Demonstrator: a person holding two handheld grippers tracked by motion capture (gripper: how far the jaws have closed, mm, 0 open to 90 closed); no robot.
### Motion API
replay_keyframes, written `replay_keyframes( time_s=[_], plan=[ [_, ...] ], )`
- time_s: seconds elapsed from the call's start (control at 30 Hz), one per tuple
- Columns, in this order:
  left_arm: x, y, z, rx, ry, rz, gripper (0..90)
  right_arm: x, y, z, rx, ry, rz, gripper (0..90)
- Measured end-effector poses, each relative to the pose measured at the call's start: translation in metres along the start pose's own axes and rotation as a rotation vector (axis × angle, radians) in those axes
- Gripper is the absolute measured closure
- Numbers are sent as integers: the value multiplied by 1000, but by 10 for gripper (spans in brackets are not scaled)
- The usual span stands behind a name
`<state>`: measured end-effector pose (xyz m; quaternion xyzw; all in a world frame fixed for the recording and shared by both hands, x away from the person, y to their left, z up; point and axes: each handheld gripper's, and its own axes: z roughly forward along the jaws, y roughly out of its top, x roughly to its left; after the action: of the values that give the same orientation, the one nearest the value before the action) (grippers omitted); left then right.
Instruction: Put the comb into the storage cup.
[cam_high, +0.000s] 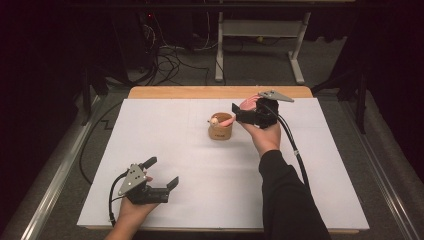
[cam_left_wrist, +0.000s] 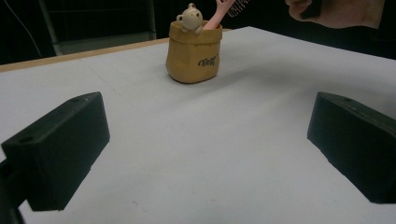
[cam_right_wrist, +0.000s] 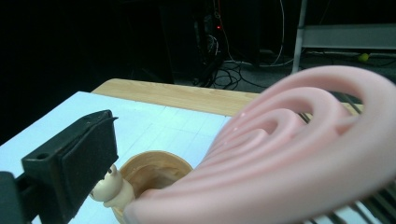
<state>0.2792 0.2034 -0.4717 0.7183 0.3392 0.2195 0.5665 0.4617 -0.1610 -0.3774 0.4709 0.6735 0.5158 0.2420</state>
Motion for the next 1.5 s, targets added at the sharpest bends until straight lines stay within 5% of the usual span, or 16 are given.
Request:
replay_keyframes(
  time_s=[1.5],
  plan=[
    [0,0,2,9,11,11,0,-6,-15,-21,16,-24,-78,2]
  ],
)
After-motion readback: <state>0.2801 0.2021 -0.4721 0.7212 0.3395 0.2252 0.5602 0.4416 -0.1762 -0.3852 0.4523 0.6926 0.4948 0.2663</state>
